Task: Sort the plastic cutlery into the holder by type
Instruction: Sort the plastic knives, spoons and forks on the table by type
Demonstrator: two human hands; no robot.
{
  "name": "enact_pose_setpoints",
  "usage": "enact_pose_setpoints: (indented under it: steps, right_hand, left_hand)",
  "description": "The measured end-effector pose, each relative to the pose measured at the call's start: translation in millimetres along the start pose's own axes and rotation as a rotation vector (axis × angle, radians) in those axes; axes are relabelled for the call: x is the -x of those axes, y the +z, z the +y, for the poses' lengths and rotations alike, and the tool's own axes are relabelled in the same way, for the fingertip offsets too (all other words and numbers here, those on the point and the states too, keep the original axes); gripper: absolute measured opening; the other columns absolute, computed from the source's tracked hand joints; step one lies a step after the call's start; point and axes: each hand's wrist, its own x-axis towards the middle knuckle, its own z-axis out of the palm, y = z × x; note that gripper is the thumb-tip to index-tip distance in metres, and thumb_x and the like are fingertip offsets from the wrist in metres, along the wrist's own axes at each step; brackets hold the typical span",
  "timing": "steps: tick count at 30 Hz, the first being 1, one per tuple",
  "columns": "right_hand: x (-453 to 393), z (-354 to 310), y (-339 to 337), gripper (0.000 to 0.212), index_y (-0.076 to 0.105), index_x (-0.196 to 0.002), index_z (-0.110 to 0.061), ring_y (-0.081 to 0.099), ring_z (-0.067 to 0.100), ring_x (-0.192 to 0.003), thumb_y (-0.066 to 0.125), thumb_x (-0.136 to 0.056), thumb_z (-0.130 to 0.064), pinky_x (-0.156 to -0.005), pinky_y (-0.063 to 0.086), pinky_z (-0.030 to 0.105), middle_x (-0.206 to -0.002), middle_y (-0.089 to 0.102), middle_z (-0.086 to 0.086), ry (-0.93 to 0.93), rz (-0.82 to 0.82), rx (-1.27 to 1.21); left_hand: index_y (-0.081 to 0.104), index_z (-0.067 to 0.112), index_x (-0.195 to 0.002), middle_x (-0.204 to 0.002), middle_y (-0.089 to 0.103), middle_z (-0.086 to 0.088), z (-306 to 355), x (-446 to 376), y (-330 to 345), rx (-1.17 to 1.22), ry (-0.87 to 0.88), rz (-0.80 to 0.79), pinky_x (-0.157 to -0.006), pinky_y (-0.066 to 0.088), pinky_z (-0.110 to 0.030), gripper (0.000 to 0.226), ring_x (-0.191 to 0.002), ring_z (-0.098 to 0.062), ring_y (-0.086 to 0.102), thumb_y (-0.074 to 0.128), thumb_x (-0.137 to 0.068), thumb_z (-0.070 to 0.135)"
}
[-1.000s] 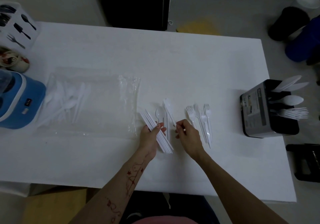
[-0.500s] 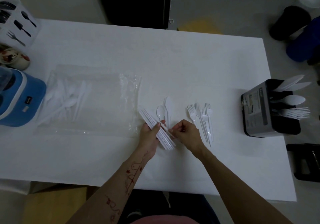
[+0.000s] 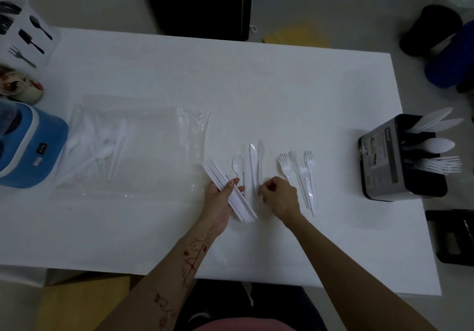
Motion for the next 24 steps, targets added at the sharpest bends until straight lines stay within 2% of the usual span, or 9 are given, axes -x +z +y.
enact_pose_setpoints:
  steps: [3,7,10,13,19,24]
  right_hand:
    - [3.2,4.4,-10.9,0.01,0.061,-0.088,-0.017,0.067,0.018,-0.073,0.067,-0.089,-0.026,-0.068,0.058,0.035,-0.079,0.069,0.0,-0.024,0.008,-0.117]
    - [10.0,7.3,-20.0,0.017,0.06,-0.095,-0.012,0.064,0.016,-0.074,0.073,-0.087,-0.021,-0.051,0.05,0.019,-0.086,0.066,0.004,-0.047,-0.048,-0.292]
    - [12.6,9.5,-21.1,0.014,0.065,-0.096,-0.014,0.066,0.014,-0.075,0.075,-0.086,-0.017,-0.051,0.051,0.018,-0.084,0.066,0.001,-0.105,-0.011,-0.31]
    - [14.1,11.2,-18.4,0.01,0.07,-0.086,-0.019,0.067,0.012,-0.073,0.078,-0.082,-0.016,-0.057,0.052,0.017,-0.078,0.068,-0.004,-0.175,-0.031,-0.232]
    - [17.5,10.1,-15.7,0.008,0.071,-0.082,-0.012,0.068,0.009,-0.07,0.079,-0.081,-0.013,-0.058,0.057,0.022,-0.075,0.071,-0.004,-0.221,-0.057,-0.299]
    - [17.9,7.5,-14.2,0.009,0.074,-0.083,-0.011,0.067,0.01,-0.069,0.081,-0.079,-0.016,-0.052,0.053,0.02,-0.077,0.072,-0.002,-0.217,-0.141,-0.297]
  left_hand:
    - [0.05,0.003,-0.123,-0.106,0.063,-0.008,0.2,1.2,6.2,0.019,-0.02,-0.028,-0.082,0.054,-0.037,0.03,-0.092,-0.023,0.065,0.056,-0.093,0.006]
    - [0.05,0.004,-0.124,-0.107,0.063,-0.006,-1.3,0.7,12.6,0.011,-0.024,-0.021,-0.078,0.054,-0.035,0.032,-0.093,-0.022,0.065,0.056,-0.092,0.004]
    - [0.049,0.005,-0.124,-0.11,0.063,-0.009,-1.6,-1.0,15.2,0.01,-0.032,-0.01,-0.08,0.053,-0.036,0.032,-0.094,-0.023,0.065,0.055,-0.093,0.003]
    - [0.048,0.008,-0.123,-0.114,0.062,-0.01,-1.4,-1.6,16.4,0.016,-0.042,-0.017,-0.081,0.053,-0.038,0.031,-0.098,-0.023,0.065,0.054,-0.093,0.002]
    - [0.052,0.001,-0.125,-0.11,0.064,-0.013,-2.6,-4.8,14.4,-0.026,-0.01,0.024,-0.091,0.052,-0.047,0.033,-0.101,-0.027,0.063,0.055,-0.092,0.002]
    - [0.052,0.005,-0.124,-0.118,0.063,-0.01,-0.5,-2.1,15.4,0.033,-0.008,-0.028,-0.09,0.052,-0.04,0.03,-0.106,-0.023,0.061,0.052,-0.095,0.005]
